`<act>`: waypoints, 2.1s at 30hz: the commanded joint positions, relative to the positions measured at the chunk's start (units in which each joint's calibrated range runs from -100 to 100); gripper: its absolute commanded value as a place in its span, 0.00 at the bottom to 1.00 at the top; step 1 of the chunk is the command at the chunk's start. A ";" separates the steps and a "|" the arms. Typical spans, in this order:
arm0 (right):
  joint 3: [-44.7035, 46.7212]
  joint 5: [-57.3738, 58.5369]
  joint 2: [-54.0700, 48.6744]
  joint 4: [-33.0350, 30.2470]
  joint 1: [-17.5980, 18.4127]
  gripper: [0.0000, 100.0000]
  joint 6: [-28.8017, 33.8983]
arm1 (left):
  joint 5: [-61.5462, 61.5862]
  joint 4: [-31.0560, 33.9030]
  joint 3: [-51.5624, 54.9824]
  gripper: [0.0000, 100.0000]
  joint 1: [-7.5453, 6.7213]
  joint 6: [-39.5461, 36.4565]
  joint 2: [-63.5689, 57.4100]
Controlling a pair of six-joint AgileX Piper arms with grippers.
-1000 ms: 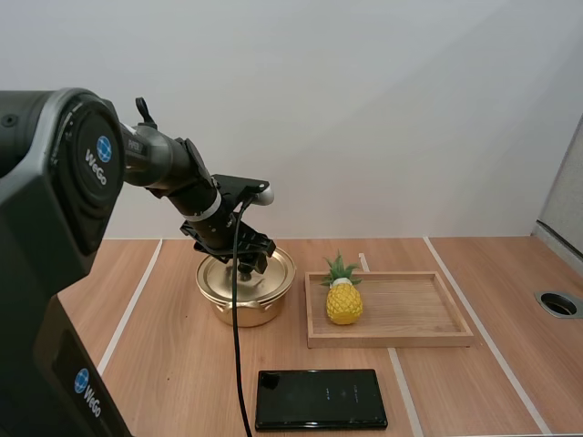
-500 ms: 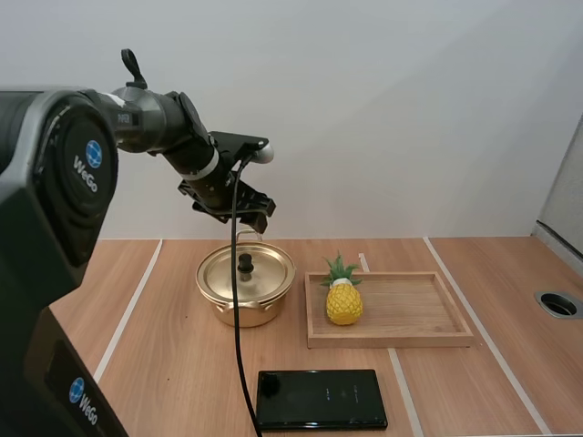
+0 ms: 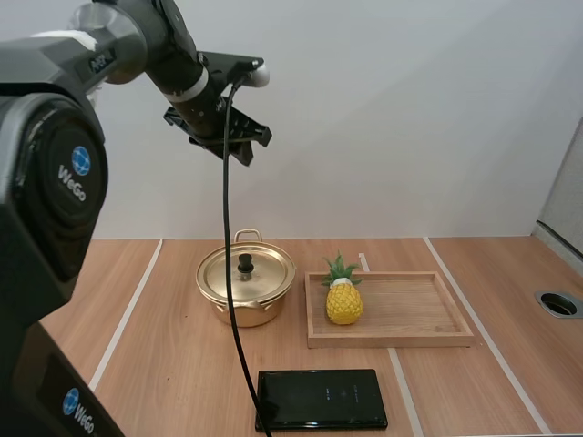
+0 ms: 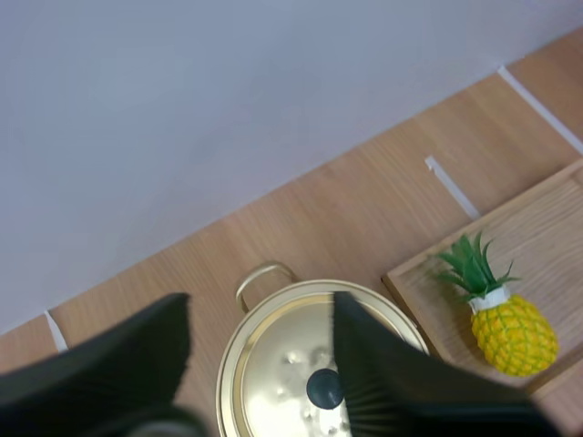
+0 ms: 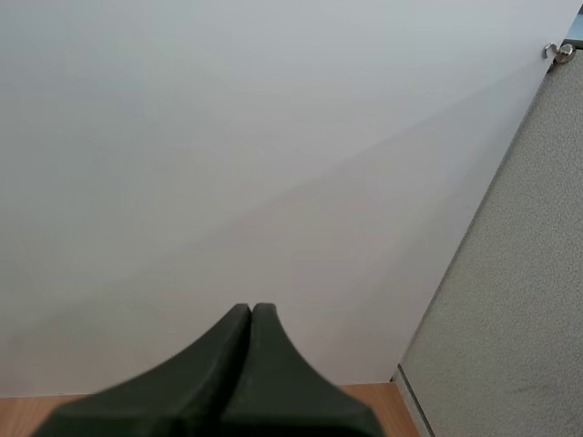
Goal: Open the pot, put the grape inside, and close it
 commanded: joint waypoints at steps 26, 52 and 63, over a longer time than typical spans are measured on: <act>-0.39 -14.93 0.13 8.19 -0.30 0.00 0.30 | -30.91 26.36 -8.46 0.03 0.08 -29.46 -32.54; 29.65 -37.42 -35.98 16.44 -0.30 0.00 -0.93 | -56.76 24.09 20.48 0.03 0.08 -29.46 -72.46; 31.21 -37.23 -47.02 17.25 -0.30 0.00 -0.93 | -60.75 24.33 37.30 0.03 0.08 -29.46 -88.06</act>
